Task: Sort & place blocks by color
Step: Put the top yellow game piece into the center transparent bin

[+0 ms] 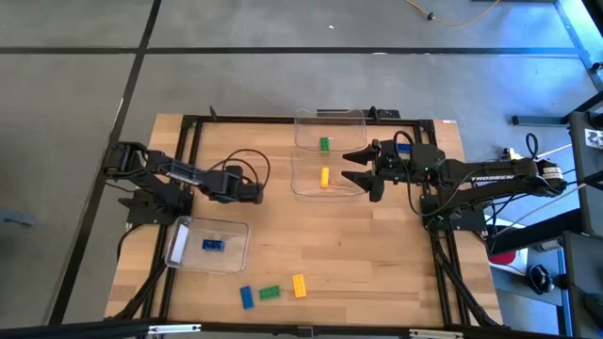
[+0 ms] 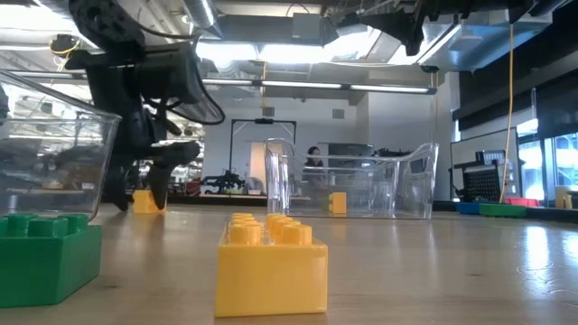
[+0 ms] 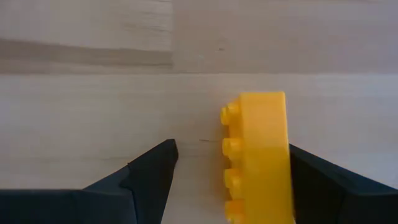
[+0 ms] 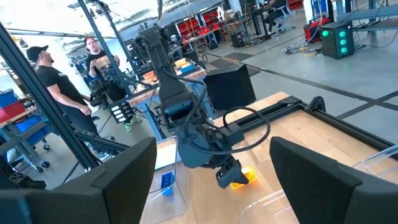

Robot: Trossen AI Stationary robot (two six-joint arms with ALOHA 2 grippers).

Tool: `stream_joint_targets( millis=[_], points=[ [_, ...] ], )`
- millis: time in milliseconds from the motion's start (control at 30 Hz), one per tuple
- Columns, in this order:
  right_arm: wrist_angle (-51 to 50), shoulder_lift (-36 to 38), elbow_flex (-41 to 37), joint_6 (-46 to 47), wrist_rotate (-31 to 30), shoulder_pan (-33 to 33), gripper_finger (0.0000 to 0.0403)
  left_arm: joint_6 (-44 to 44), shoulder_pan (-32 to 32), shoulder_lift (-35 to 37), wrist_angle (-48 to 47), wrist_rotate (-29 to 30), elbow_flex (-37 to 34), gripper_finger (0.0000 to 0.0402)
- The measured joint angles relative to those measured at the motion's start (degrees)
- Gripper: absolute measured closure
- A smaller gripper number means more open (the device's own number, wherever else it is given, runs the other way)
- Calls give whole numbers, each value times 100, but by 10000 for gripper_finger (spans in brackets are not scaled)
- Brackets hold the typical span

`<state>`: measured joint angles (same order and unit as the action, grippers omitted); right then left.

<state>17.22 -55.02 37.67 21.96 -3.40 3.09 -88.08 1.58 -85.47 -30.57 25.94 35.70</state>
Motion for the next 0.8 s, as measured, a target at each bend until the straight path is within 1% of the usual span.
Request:
stream_joint_targets(
  millis=[133,233,367,533,633,800],
  points=[
    [1,0,0,-17,0,-2,86,167,-13,10,-17,-131,-105,158],
    [1,0,0,-17,-1,0,86,176,-65,8,-42,-99,-120,185],
    [1,0,0,-17,0,0,86,307,-67,2,-52,-118,-125,239],
    [3,0,1,-17,-2,0,86,1054,-55,174,-46,-308,-141,319],
    [5,0,2,-17,-2,0,86,1439,-39,556,-79,-446,-161,323],
    [7,0,2,-15,-2,-2,86,2265,114,1731,-63,-45,-151,323]
  ],
)
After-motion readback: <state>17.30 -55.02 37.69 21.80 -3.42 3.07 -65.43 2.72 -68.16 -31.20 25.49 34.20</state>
